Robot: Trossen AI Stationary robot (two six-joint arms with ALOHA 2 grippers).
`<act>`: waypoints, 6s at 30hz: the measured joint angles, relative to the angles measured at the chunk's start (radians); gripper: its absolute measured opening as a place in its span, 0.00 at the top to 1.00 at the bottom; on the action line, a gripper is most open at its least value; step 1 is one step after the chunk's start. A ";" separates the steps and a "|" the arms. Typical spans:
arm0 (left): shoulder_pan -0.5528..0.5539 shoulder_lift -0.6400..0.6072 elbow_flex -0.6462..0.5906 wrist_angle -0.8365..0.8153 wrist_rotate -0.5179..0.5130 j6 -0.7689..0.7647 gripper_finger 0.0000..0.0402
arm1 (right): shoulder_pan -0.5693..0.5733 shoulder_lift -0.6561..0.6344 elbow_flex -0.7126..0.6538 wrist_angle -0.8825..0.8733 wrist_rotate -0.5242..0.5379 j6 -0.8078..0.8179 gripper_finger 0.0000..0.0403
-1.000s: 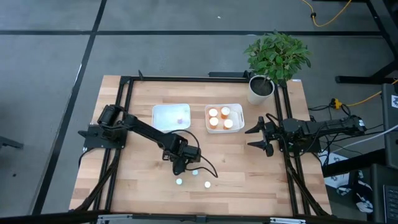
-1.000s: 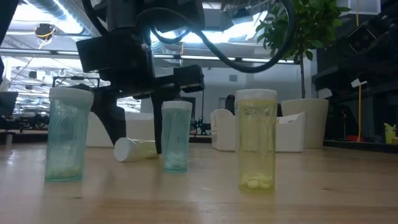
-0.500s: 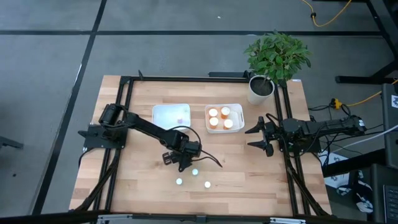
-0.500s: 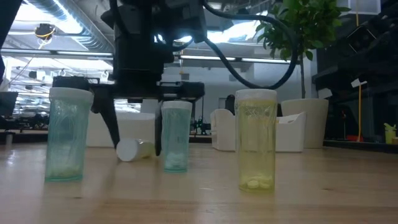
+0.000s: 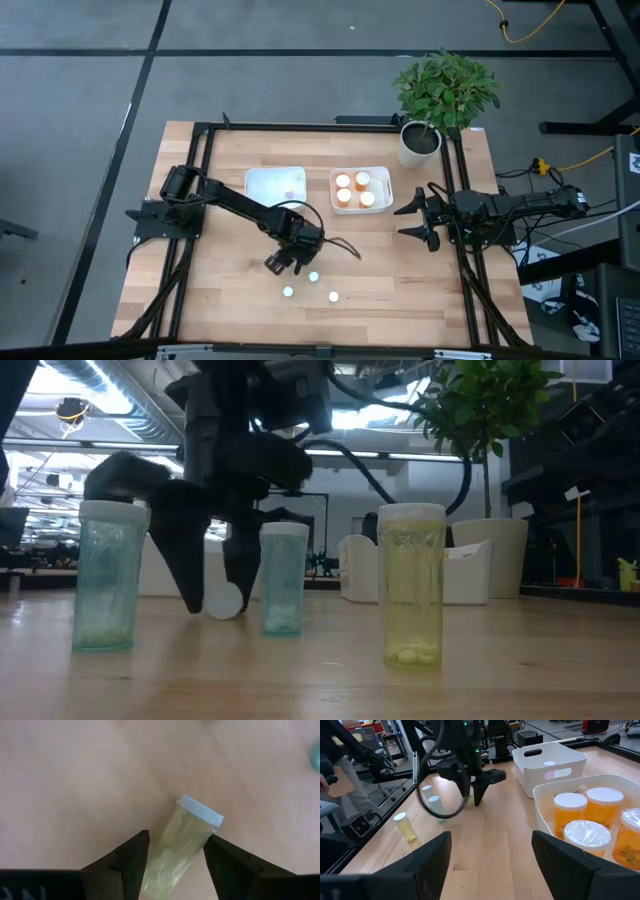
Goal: Pick and place medicine bottles into bin by pill shape (circle, oval)
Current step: Put the top yellow pill bottle into the left white bin
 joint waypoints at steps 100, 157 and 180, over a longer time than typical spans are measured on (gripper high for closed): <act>0.044 -0.421 -0.037 0.174 -0.129 -0.253 0.72 | 0.000 0.000 0.000 0.000 0.000 0.000 0.31; -0.232 -0.362 -0.922 1.357 -1.506 -0.982 0.72 | 0.000 0.000 0.000 0.000 0.000 0.000 0.31; -0.232 -0.294 -0.921 1.342 -1.434 -1.025 0.71 | 0.000 0.000 0.000 0.000 0.000 0.000 0.31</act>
